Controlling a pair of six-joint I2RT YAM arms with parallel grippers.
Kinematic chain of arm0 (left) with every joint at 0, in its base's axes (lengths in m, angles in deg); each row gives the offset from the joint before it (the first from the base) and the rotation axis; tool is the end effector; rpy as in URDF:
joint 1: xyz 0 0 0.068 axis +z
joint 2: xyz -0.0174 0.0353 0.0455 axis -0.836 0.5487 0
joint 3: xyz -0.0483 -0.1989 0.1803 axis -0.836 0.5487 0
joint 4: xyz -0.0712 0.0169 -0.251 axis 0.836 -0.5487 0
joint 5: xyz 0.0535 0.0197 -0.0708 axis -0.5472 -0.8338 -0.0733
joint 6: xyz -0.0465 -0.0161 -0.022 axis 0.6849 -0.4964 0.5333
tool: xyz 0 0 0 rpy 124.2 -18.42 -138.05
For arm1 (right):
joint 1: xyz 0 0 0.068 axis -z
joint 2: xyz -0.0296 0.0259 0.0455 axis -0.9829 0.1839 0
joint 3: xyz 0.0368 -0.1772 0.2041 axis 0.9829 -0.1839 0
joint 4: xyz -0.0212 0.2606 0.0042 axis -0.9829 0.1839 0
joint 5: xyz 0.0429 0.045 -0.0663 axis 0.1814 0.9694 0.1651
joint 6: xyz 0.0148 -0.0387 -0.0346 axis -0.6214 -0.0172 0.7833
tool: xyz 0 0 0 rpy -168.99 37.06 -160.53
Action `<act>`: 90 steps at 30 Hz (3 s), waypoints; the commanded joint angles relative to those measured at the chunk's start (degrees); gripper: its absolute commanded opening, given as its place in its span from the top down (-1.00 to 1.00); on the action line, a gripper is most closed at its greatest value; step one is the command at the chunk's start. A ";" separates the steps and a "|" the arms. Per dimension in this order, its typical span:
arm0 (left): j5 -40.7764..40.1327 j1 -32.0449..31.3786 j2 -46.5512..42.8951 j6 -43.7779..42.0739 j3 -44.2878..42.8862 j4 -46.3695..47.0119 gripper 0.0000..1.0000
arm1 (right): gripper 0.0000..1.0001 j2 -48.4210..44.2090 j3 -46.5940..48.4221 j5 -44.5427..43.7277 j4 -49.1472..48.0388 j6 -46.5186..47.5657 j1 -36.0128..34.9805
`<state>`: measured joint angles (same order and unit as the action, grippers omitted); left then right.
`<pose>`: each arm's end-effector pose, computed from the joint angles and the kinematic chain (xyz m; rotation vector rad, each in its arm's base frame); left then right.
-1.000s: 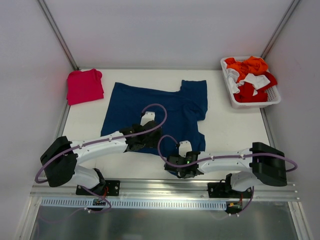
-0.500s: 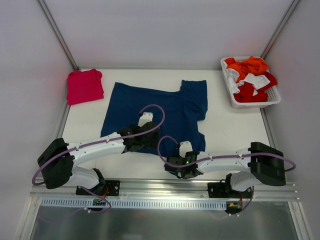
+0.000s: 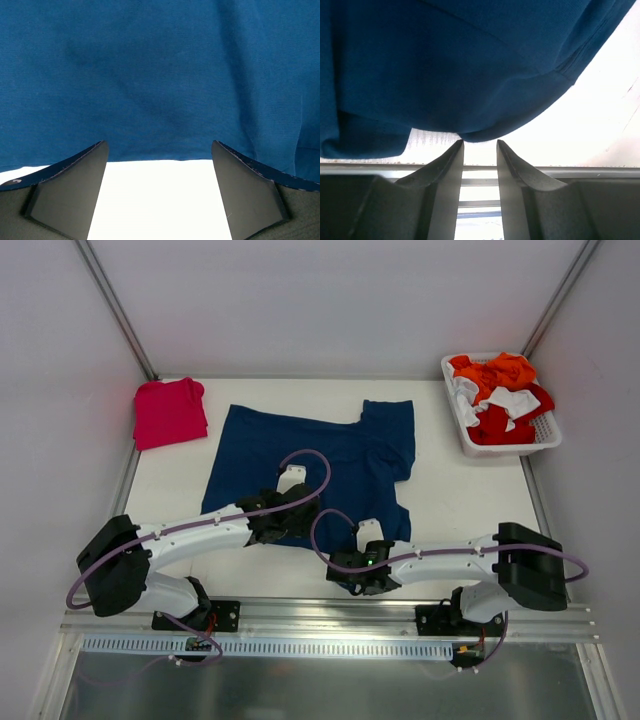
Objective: Fold and stack the t-shirts
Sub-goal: Flatten out the tshirt
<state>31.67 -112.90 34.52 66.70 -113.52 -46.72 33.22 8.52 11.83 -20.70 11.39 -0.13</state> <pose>0.1621 -0.2139 0.2137 0.1599 2.3839 -0.2152 0.0575 0.2261 0.1687 -0.6807 2.6073 -0.1490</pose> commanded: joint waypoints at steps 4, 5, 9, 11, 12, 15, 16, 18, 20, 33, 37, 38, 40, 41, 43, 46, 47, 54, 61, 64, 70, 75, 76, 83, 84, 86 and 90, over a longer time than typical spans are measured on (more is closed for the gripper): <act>-0.63 0.11 -0.08 0.11 0.33 -0.64 -0.71 | 0.27 2.19 1.21 -1.75 0.05 0.15 0.25; -0.63 0.11 -0.17 0.11 0.42 -0.55 -0.71 | 0.27 2.28 0.85 -1.66 -0.57 0.58 0.34; -0.46 0.11 -0.79 0.29 0.95 -0.55 -0.71 | 0.27 2.28 -0.73 -1.22 -3.82 1.29 1.13; -0.46 0.11 -0.79 0.37 1.12 -0.55 -0.71 | 0.28 2.36 -0.73 -1.14 -4.53 1.64 1.30; -0.46 0.11 -0.79 0.29 1.12 -0.55 -0.72 | 0.28 2.28 -0.56 -1.22 -4.44 1.99 1.30; -0.46 0.20 -0.52 0.37 1.04 -0.64 -0.71 | 0.28 1.66 -0.21 -1.84 -4.44 2.34 1.30; -0.37 0.11 -0.44 0.46 1.04 -0.55 -0.71 | 0.27 1.49 -0.21 -2.19 -4.53 2.34 1.39; -0.19 0.11 0.00 0.55 0.86 -0.55 -0.71 | 0.29 1.49 -0.73 -2.28 -4.71 2.43 1.92; -0.11 0.11 0.44 0.55 0.77 -0.55 -0.71 | 0.42 1.92 -1.43 -2.02 -5.84 2.69 2.27; -0.37 0.11 2.11 -0.06 0.16 -0.55 -0.71 | 0.99 -4.46 -3.63 -1.83 4.39 -3.52 0.70; -0.28 0.11 2.29 -0.15 -0.28 -0.55 -0.71 | 0.99 -10.70 -2.14 -3.33 14.35 -8.28 -1.07; -0.19 0.20 2.55 -0.33 -0.54 -0.55 -0.71 | 0.99 -11.77 -1.53 -3.68 16.28 -9.25 -1.77; -0.19 0.11 2.90 -0.41 -0.81 -0.55 -0.71 | 0.99 -13.71 -1.00 -4.39 20.77 -11.54 -2.21; -0.19 0.11 3.34 -0.42 -0.98 -0.55 -0.71 | 0.99 -15.11 -0.91 -4.47 21.91 -11.98 -2.65; -0.10 0.11 4.22 -0.41 -1.25 -0.55 -0.71 | 0.99 -16.17 -0.65 -4.56 24.47 -12.94 -2.91; 0.51 0.11 5.98 -0.15 -1.86 -0.46 -0.71 | 0.99 -16.62 -0.91 -4.30 26.05 -13.74 -3.09; 0.68 0.11 6.85 0.11 -2.13 -0.55 -0.71 | 0.99 -16.27 -1.00 -3.95 26.32 -13.83 -3.26; 1.39 0.20 9.49 0.55 -2.66 -0.55 -0.71 | 0.99 -13.64 0.05 -1.75 30.35 -14.18 -4.06; 4.81 1.77 10.46 3.01 -1.95 -0.38 -0.70 | 0.99 -14.42 2.34 -2.10 35.11 -15.85 -4.85; 9.18 2.83 10.64 3.10 -0.99 1.54 -0.48 | 0.99 -16.08 2.43 -2.54 35.11 -16.73 -5.37; 11.32 4.42 10.20 4.95 1.56 3.76 1.00 | 0.99 -17.15 2.43 -3.16 35.64 -17.96 -5.81; 13.07 4.76 12.22 6.09 1.91 4.02 1.00 | 0.99 -16.44 2.78 -3.24 35.11 -17.78 -5.99; 13.77 4.85 13.44 6.35 2.00 4.19 1.00 | 0.99 -16.27 2.78 -3.24 35.02 -17.78 -5.99; 18.61 6.96 14.86 7.14 4.81 7.97 1.00 | 0.99 -16.18 1.82 -0.79 38.09 -21.28 -8.10; 19.23 7.57 14.42 7.06 5.77 8.67 1.00 | 0.99 -16.61 1.82 -0.61 39.14 -22.17 -9.14; 19.67 9.42 14.07 6.71 6.57 9.29 1.00 | 0.99 -17.49 2.17 0.09 42.48 -24.71 -10.20; 21.78 12.06 12.93 5.48 8.15 10.26 1.00 | 0.99 -19.43 2.78 1.94 47.84 -25.96 -12.05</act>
<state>51.37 -102.37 44.96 72.79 -109.50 -33.70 15.86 9.22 11.33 6.16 -10.43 -10.99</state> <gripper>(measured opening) 0.005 0.012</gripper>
